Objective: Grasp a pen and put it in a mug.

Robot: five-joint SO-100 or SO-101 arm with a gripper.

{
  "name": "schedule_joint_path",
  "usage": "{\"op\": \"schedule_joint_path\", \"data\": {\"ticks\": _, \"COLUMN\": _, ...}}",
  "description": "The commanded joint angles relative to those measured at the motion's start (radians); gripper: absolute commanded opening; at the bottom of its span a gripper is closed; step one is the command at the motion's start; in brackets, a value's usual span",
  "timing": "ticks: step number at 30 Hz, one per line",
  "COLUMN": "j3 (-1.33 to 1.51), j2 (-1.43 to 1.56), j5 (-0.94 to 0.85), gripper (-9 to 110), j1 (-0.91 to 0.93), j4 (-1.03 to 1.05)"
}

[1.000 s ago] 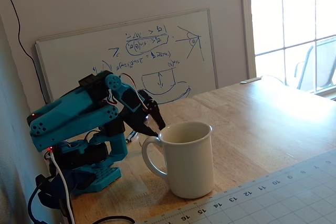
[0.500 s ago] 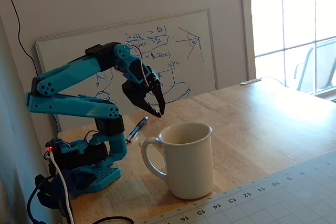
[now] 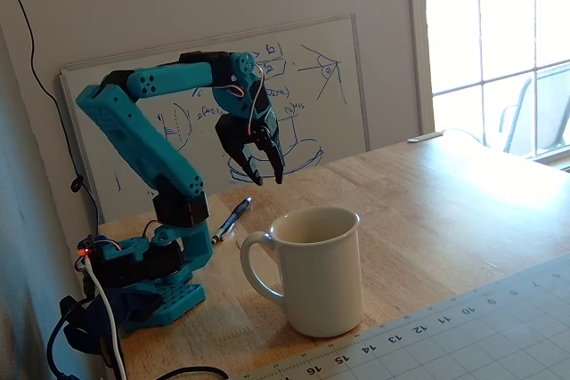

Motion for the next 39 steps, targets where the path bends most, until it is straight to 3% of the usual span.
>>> {"op": "schedule_joint_path", "data": {"ticks": 1, "j3": -0.150, "j2": -0.103, "j5": 0.229, "gripper": 19, "j1": -0.075, "j4": -0.003}}
{"op": "schedule_joint_path", "data": {"ticks": 11, "j3": -0.284, "j2": -0.371, "j5": 0.566, "gripper": 20, "j1": -0.235, "j4": -0.003}}
{"op": "schedule_joint_path", "data": {"ticks": 19, "j3": -0.337, "j2": -0.506, "j5": 0.574, "gripper": 20, "j1": -0.353, "j4": -0.003}}
{"op": "schedule_joint_path", "data": {"ticks": 39, "j3": -0.460, "j2": -0.723, "j5": 0.574, "gripper": 18, "j1": -0.411, "j4": -0.003}}
